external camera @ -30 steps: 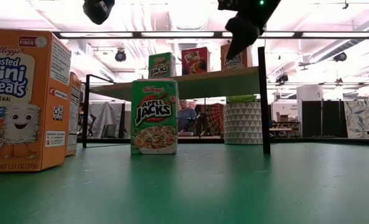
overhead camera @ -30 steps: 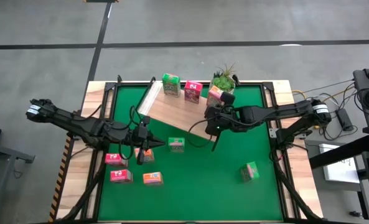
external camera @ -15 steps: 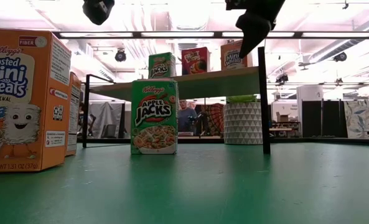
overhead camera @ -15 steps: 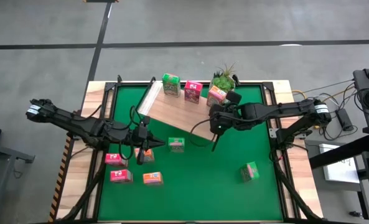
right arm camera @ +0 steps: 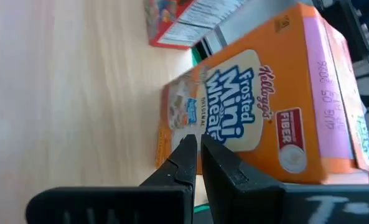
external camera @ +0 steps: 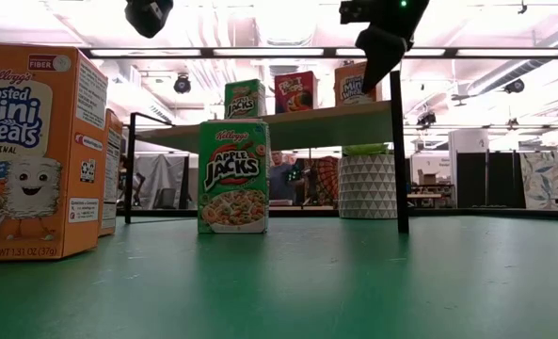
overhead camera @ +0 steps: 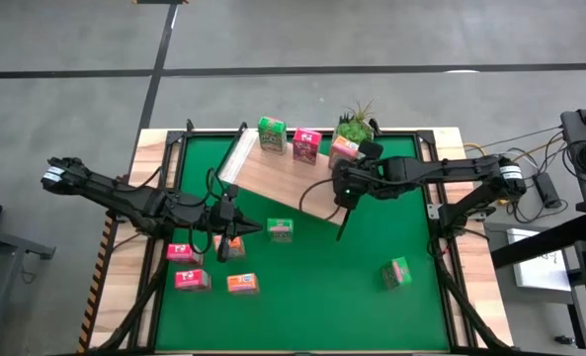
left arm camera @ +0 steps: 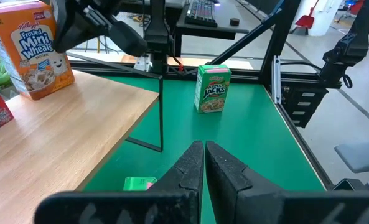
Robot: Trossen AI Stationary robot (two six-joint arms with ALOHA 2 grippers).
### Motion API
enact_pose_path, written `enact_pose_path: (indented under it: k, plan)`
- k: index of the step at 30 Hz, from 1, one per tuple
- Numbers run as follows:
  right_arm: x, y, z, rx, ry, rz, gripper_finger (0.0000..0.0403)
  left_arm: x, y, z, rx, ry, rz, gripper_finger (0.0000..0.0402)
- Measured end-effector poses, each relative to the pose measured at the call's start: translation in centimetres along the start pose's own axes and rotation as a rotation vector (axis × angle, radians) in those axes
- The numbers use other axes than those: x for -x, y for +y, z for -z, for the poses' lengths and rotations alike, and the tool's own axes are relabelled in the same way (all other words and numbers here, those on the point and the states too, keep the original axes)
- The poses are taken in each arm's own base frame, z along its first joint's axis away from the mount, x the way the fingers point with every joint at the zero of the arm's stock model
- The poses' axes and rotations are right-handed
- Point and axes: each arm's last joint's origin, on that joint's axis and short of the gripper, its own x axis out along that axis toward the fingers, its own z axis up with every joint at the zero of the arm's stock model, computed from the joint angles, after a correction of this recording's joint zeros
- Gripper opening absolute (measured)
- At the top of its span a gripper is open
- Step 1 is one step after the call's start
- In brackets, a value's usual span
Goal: Stack cereal on shelf
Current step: Put the middle right orange cereal box on the shelf, then put the top orange cereal box aligned with the other orange cereal box on the shelf
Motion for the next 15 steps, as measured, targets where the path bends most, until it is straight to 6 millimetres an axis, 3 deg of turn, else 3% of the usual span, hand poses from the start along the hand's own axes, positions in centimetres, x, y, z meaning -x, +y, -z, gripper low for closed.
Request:
enact_pose_path:
  k: [15]
  plan:
    - [0.1, 0.34, -0.2, -0.023, -0.014, -0.067, 0.0012, 0.0, 0.0, 0.04, -0.002, 0.004, 0.0, 0.0]
